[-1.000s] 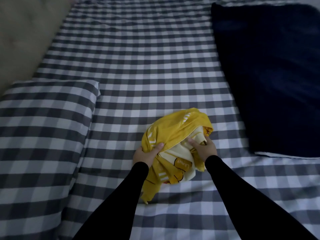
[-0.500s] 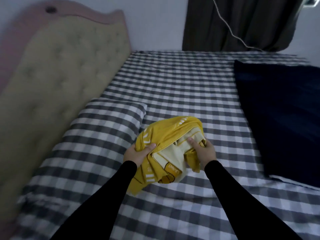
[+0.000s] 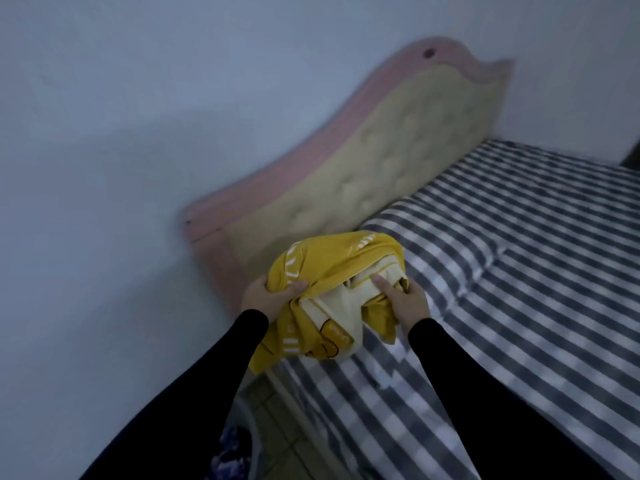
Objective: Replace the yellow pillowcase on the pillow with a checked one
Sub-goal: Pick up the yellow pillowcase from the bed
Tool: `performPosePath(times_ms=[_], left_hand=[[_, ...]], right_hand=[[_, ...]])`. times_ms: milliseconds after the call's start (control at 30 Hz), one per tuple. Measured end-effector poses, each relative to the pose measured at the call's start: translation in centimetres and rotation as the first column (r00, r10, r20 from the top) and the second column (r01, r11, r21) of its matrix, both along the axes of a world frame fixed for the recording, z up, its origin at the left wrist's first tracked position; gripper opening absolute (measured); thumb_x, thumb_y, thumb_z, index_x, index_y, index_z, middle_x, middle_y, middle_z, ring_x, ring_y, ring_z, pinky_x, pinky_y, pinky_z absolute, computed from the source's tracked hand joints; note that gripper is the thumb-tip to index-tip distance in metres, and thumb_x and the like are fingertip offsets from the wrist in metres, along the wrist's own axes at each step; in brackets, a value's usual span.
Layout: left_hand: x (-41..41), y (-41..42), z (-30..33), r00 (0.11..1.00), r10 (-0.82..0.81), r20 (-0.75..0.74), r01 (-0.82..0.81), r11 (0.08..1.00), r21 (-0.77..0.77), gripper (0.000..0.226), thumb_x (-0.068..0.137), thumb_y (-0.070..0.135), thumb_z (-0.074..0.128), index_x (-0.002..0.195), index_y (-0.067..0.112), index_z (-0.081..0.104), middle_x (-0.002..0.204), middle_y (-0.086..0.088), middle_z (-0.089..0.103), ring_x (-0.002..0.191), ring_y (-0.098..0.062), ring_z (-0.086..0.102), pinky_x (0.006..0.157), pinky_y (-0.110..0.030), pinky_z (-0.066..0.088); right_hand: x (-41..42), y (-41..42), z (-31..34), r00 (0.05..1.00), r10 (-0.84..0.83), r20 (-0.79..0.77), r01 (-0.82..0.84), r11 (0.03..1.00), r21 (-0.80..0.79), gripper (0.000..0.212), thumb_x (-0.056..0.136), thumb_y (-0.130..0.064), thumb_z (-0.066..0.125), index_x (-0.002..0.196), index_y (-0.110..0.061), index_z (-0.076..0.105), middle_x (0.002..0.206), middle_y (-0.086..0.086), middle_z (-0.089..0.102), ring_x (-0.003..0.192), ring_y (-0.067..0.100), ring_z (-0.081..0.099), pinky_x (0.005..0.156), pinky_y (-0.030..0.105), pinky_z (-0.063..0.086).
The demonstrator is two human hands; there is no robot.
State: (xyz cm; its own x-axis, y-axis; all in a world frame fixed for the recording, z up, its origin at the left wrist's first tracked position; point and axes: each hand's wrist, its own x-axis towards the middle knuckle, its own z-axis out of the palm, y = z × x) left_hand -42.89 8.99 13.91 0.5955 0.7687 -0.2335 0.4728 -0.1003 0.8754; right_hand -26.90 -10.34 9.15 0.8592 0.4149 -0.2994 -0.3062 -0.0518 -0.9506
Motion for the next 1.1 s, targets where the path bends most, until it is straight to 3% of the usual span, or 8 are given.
performPosePath(times_ms=[133,267,433,533,600,800,933,1100], left_hand=[[-8.4,6.0,-0.9,0.985,0.168,-0.044,-0.167,0.985,0.030,0.067,0.064,0.052,0.082,0.118,0.015,0.064,0.107,-0.004,0.065,0.101,-0.024,0.062,0.078,-0.029,0.044],[-16.3,10.0,-3.7,0.951,0.299,-0.082,-0.299,0.954,0.009,0.063,0.063,0.053,0.083,0.110,0.014,0.066,0.102,-0.003,0.066,0.086,-0.019,0.059,0.074,-0.030,0.044],[-24.7,11.4,-9.7,0.880,0.448,-0.157,-0.461,0.886,-0.056,0.061,0.065,0.048,0.083,0.111,0.012,0.065,0.104,-0.006,0.067,0.086,-0.020,0.058,0.075,-0.031,0.045],[-28.5,11.4,-13.7,0.823,0.526,-0.215,-0.554,0.827,-0.093,0.059,0.071,0.046,0.079,0.114,0.010,0.064,0.110,-0.009,0.066,0.088,-0.021,0.057,0.075,-0.032,0.045],[-30.4,11.2,-16.2,0.787,0.567,-0.244,-0.602,0.792,-0.102,0.060,0.071,0.046,0.079,0.116,0.009,0.063,0.112,-0.010,0.066,0.091,-0.023,0.059,0.075,-0.031,0.043],[-34.4,10.2,-24.5,0.708,0.615,-0.348,-0.690,0.706,-0.156,0.076,0.073,0.051,0.076,0.131,0.008,0.053,0.125,-0.007,0.060,0.114,-0.029,0.057,0.086,-0.034,0.045],[-35.8,9.9,-29.3,0.661,0.659,-0.359,-0.736,0.662,-0.140,0.063,0.077,0.043,0.075,0.125,0.006,0.058,0.124,-0.013,0.062,0.111,-0.028,0.058,0.082,-0.029,0.043],[-36.2,10.5,-34.4,0.635,0.682,-0.362,-0.761,0.632,-0.145,0.071,0.078,0.045,0.073,0.133,0.006,0.051,0.128,-0.009,0.057,0.117,-0.028,0.054,0.086,-0.029,0.041]], right_hand=[[-4.9,8.9,-1.8,0.982,0.188,0.002,-0.188,0.981,-0.052,0.083,0.047,-0.063,0.083,0.118,-0.024,0.065,0.112,-0.002,0.070,0.104,0.021,0.066,0.091,0.044,0.054],[-9.9,15.8,-5.6,0.929,0.369,-0.013,-0.368,0.921,-0.128,0.097,0.042,-0.074,0.080,0.125,-0.026,0.060,0.120,-0.003,0.066,0.109,0.021,0.063,0.094,0.045,0.052],[-17.3,20.7,-10.2,0.853,0.518,-0.063,-0.518,0.827,-0.219,0.105,0.041,-0.072,0.080,0.131,-0.023,0.055,0.127,0.000,0.062,0.112,0.021,0.060,0.096,0.044,0.051],[-21.0,22.4,-12.7,0.795,0.595,-0.114,-0.600,0.745,-0.291,0.091,0.062,-0.058,0.080,0.137,-0.017,0.049,0.134,-0.003,0.054,0.120,0.023,0.053,0.100,0.036,0.045],[-23.0,23.3,-15.2,0.770,0.619,-0.154,-0.631,0.705,-0.323,0.078,0.073,-0.046,0.077,0.138,-0.014,0.047,0.136,-0.002,0.052,0.122,0.024,0.051,0.095,0.033,0.044],[-28.4,25.1,-23.8,0.726,0.645,-0.236,-0.676,0.607,-0.418,0.079,0.075,-0.042,0.077,0.141,-0.013,0.044,0.140,0.008,0.051,0.124,0.029,0.051,0.102,0.042,0.044],[-31.1,25.7,-28.8,0.700,0.661,-0.269,-0.698,0.555,-0.453,0.078,0.077,-0.039,0.076,0.142,-0.012,0.043,0.142,0.008,0.048,0.127,0.030,0.049,0.103,0.041,0.043],[-31.7,26.6,-34.0,0.687,0.670,-0.280,-0.711,0.541,-0.450,0.074,0.079,-0.034,0.075,0.141,-0.010,0.044,0.141,0.010,0.050,0.125,0.030,0.050,0.100,0.039,0.044]])
